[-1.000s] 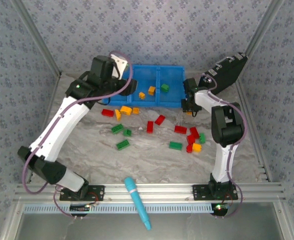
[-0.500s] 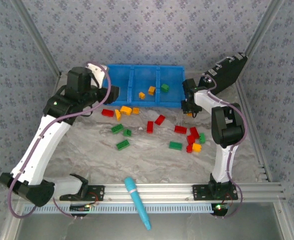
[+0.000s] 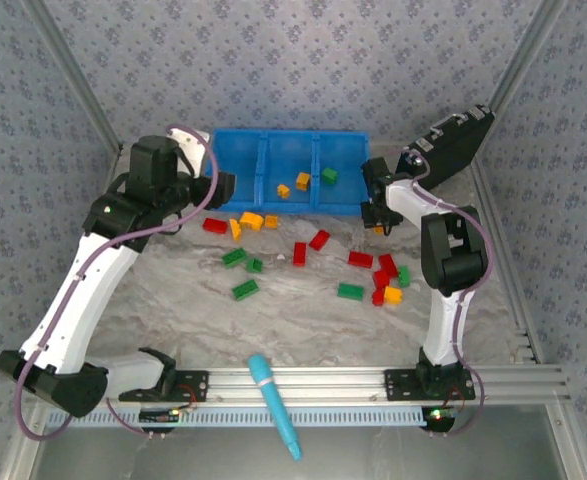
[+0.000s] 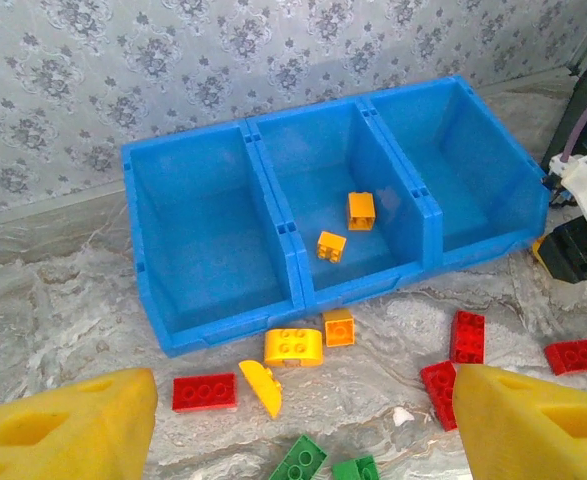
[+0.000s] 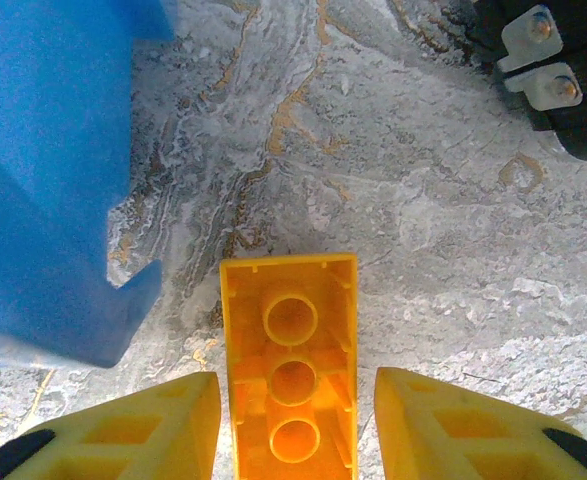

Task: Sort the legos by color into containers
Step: Pick up the lego from the middle-right of the table.

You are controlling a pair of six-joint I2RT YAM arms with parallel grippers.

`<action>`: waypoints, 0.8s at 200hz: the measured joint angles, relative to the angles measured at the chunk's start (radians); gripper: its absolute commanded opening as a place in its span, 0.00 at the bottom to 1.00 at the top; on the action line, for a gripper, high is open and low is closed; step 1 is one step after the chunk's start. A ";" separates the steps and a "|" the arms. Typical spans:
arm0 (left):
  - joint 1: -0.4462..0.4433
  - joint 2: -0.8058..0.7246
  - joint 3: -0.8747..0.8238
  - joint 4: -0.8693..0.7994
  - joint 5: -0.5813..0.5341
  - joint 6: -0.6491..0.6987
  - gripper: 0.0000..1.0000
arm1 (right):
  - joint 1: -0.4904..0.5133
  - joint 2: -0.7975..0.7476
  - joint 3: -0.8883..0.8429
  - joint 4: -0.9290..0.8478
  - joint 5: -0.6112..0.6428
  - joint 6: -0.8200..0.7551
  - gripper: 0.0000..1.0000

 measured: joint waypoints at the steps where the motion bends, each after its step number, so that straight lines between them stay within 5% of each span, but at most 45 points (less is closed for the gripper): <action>1: 0.000 0.001 0.000 0.000 0.000 0.000 0.78 | 0.000 0.000 0.000 0.000 0.000 -0.001 0.48; 88: 0.000 0.018 0.036 -0.003 0.004 0.000 0.78 | -0.014 0.011 0.010 0.017 -0.020 -0.015 0.44; 160: 0.000 0.016 0.041 -0.004 0.004 0.000 0.78 | -0.020 0.006 -0.016 0.060 -0.050 -0.011 0.51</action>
